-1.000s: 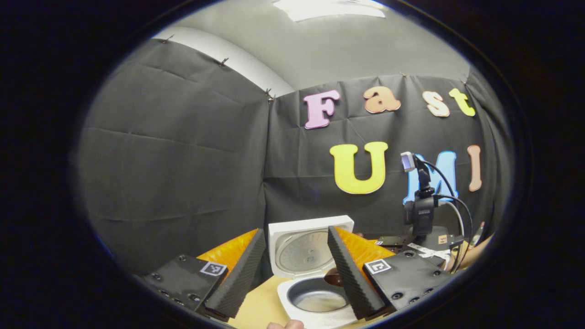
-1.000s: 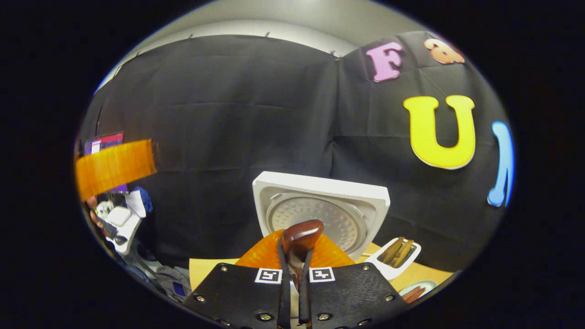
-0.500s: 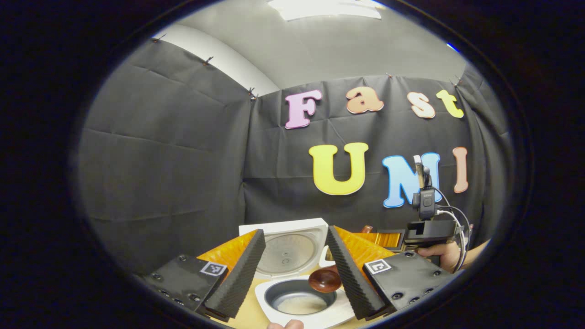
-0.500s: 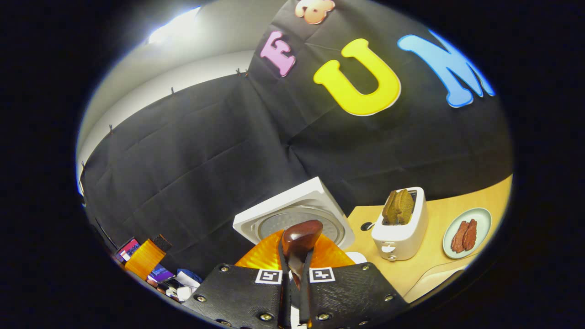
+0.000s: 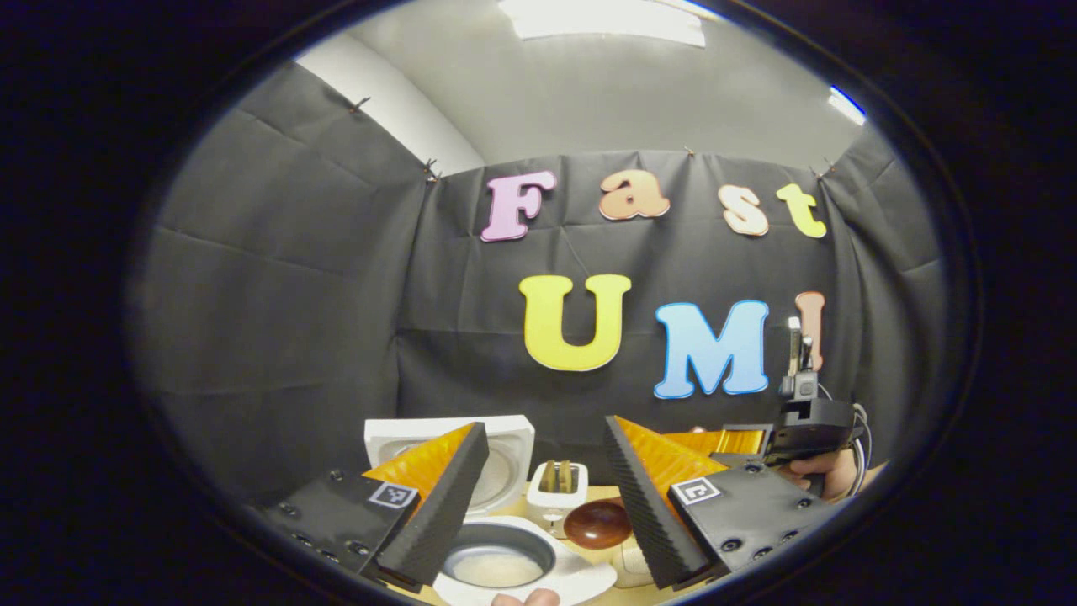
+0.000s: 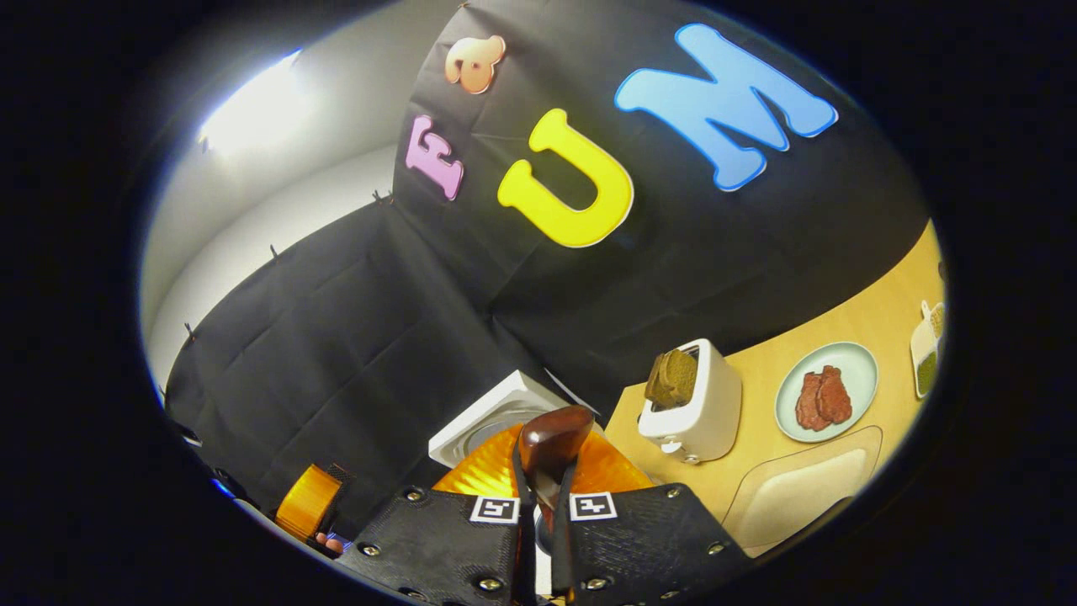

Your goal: Close the left gripper, press the button to open the rice cooker; take a wooden spoon from the chopstick holder with the right hand, scoop a spoonful of rice and pour it into the rice cooker, then put the wooden spoon back into the chopstick holder.

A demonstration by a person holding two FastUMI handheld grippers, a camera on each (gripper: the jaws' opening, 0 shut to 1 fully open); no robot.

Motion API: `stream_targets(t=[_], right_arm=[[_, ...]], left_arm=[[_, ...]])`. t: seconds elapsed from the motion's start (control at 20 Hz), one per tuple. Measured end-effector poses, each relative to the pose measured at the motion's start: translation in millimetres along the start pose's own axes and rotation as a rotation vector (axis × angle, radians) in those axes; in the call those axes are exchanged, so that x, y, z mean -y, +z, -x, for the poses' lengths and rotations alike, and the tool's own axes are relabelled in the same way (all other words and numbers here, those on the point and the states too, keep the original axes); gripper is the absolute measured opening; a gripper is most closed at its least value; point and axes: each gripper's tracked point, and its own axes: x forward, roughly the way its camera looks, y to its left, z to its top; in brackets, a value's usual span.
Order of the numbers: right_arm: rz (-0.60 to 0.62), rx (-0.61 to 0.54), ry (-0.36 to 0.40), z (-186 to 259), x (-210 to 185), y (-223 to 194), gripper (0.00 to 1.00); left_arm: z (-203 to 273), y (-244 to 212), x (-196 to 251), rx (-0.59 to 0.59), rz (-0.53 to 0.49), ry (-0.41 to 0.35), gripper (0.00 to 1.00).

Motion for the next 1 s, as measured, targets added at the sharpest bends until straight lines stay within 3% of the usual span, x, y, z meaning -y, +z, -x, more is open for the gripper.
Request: stream_targets(t=[0.4, 0.45, 0.55, 0.65, 0.75, 0.8, 0.85, 0.9, 1.0], right_arm=[[0.049, 0.113, -0.146, 75.5, 60.9, 55.3, 0.07], [0.045, 0.121, -0.162, 83.1, 68.0, 57.0, 0.07], [0.041, 0.138, -0.193, 96.2, 81.8, 63.7, 0.07], [0.048, 0.148, -0.236, 110.3, 96.5, 66.1, 0.07], [0.057, 0.162, -0.276, 124.0, 109.5, 70.5, 0.07], [0.063, 0.17, -0.298, 130.8, 115.2, 74.2, 0.07], [0.074, 0.176, -0.32, 138.0, 120.6, 77.6, 0.07], [0.089, 0.181, -0.343, 145.0, 127.0, 81.3, 0.07], [0.117, 0.193, -0.385, 157.4, 138.9, 87.2, 0.07]], left_arm=[[-22.1, -2.9, 48.9, -0.023, 0.036, -0.095, 0.89], [-23.8, -2.7, 54.4, -0.025, 0.031, -0.104, 0.94], [-25.8, -5.0, 64.2, -0.03, 0.021, -0.12, 0.89], [-26.5, -7.4, 74.2, -0.036, 0.018, -0.133, 0.99], [-28.9, -10.7, 84.4, -0.04, 0.024, -0.148, 0.99], [-29.9, -12.5, 89.6, -0.044, 0.029, -0.156, 0.94], [-30.9, -14.6, 94.3, -0.047, 0.032, -0.165, 0.99], [-33.1, -14.6, 97.2, -0.049, 0.033, -0.171, 0.89], [-33.8, -15.9, 102.2, -0.054, 0.033, -0.177, 0.94]])
